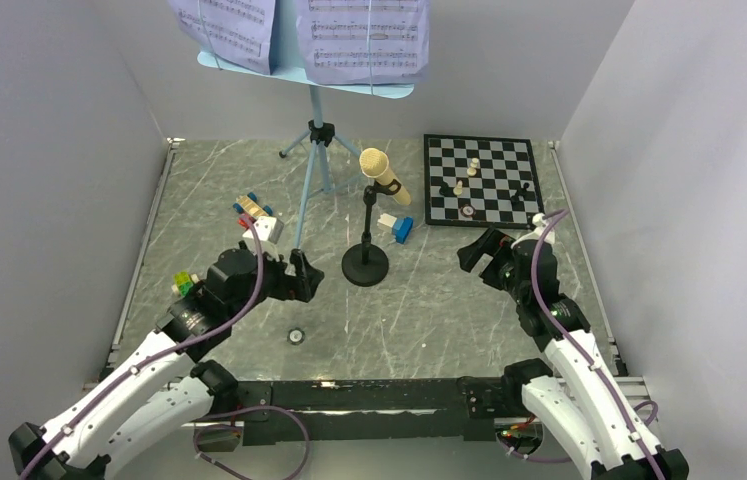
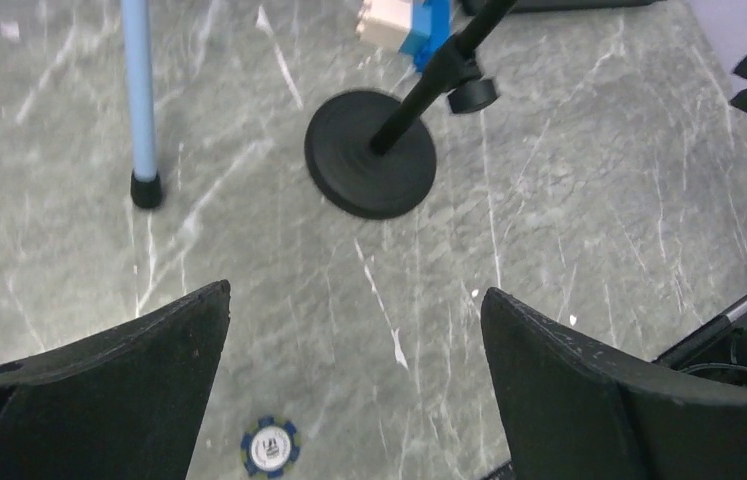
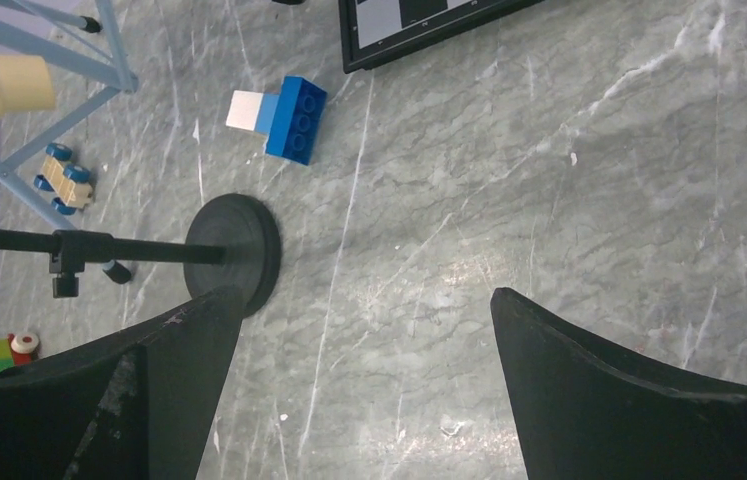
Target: Pack up the instrument practice props
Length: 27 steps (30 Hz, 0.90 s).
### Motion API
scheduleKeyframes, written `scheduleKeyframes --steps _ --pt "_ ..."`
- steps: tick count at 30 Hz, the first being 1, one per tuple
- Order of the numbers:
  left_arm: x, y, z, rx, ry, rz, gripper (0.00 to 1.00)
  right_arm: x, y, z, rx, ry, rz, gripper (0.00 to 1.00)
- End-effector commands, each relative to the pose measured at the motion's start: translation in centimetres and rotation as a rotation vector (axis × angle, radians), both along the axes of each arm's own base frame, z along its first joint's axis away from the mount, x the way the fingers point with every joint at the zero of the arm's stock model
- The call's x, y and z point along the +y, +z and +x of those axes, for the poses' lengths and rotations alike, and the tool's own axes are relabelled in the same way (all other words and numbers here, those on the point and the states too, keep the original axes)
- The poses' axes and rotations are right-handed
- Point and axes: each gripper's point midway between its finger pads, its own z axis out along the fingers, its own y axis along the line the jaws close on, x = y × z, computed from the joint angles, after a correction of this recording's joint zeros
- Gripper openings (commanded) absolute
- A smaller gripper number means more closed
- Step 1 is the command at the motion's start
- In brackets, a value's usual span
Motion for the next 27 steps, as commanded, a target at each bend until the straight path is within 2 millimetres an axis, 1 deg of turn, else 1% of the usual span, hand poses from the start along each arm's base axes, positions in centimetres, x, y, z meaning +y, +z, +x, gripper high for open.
scheduleKeyframes --steps 1,3,5,8,12,14,17,23,27 --pt "-1.1 5.3 1.6 -0.26 -0.022 -0.022 0.99 0.4 1.2 -0.1 -0.033 0.044 -0.016 1.0" --pt "-1.8 7.0 1.3 -0.382 -0.08 -0.047 0.98 0.5 1.1 -0.3 -0.039 0.053 -0.017 1.0" --pt "-2.5 8.6 0.9 -0.509 -0.142 -0.07 0.93 0.6 1.0 -0.3 -0.047 0.06 -0.014 1.0" --pt "-2.9 9.6 1.0 -0.614 -0.18 -0.045 0.89 0.6 0.6 -0.2 -0.045 0.061 -0.013 1.0" --pt "-4.4 9.9 1.4 -0.68 -0.255 -0.006 0.86 0.7 0.3 -0.3 -0.04 0.066 -0.014 1.0" --pt "-5.1 9.7 1.7 -0.703 -0.283 0.006 0.84 0.7 0.2 -0.3 -0.042 0.066 -0.015 1.0" --pt "-6.6 10.1 2.2 -0.73 -0.327 -0.014 0.81 0.7 0.3 -0.3 -0.047 0.067 -0.016 1.0" --pt "-10.4 10.9 3.8 -0.774 -0.454 0.008 0.72 0.6 0.3 -0.4 -0.046 0.068 -0.017 1.0" --pt "-11.7 11.0 5.1 -0.798 -0.465 0.022 0.7 0.6 0.3 -0.6 -0.049 0.067 -0.014 1.0"
